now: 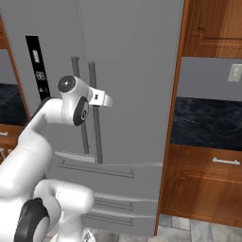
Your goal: Open the fridge, grab two sodas, and place both sodas inside the bowl with ice on the dining counter.
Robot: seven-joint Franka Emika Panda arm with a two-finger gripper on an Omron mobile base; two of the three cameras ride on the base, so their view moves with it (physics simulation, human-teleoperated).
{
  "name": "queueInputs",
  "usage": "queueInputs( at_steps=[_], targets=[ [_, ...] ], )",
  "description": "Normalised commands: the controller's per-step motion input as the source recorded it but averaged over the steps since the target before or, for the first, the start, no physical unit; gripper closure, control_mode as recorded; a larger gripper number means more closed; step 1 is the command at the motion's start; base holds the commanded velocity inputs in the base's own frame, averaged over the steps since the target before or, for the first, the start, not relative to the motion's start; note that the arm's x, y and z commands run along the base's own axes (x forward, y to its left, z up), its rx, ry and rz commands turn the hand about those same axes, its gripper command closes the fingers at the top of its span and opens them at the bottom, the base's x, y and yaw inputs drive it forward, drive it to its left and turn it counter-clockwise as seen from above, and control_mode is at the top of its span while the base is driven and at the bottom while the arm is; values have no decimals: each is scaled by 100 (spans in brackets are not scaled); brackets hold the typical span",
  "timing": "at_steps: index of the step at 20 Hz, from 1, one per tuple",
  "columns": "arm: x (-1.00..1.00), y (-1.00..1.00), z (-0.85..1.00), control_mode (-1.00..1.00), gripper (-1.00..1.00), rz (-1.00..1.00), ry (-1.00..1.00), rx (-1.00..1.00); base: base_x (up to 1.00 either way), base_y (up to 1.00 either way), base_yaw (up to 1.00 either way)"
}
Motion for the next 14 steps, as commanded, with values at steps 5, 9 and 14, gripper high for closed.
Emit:
queueInputs(
  at_steps=[5, 9, 14],
  targets=[
    [-100, -47, 8, -100, 100, -4, 0, 7, 0, 0, 0],
    [-96, -52, 17, -100, 100, 0, 0, 3, 0, 0, 0],
    [-85, -51, 8, -100, -100, 0, 1, 3, 0, 0, 0]
  ],
)
